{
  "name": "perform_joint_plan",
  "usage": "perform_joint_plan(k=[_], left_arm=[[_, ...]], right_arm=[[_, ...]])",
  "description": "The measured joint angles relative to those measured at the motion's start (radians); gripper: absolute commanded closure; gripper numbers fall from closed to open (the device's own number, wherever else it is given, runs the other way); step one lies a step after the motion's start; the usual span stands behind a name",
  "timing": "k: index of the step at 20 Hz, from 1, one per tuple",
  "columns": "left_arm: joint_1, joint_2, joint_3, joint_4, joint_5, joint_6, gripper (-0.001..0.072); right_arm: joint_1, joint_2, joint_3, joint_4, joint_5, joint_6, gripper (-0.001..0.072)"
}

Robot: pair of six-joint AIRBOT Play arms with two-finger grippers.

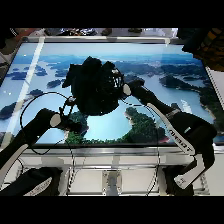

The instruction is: Fold the clothes and pants, and hang the long-sleeved shirts on hangers.

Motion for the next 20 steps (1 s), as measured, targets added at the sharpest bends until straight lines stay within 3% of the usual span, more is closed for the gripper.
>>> perform_joint_plan(k=[9,16,20], left_arm=[[0.0,0.0,0.0,0.003,0.007,0.0,0.0245],[0.0,0.0,0.0,0.003,0.011,0.0,0.0245],[0.0,0.0,0.0,0.003,0.015,0.0,0.0245]], right_arm=[[0.0,-0.062,0.051,0.043,0.056,-0.013,0.0312],[-0.03,-0.063,0.209,0.009,0.328,-0.14,0.0311],[-0.034,-0.086,0.23,0.028,0.395,-0.169,0.0312]])
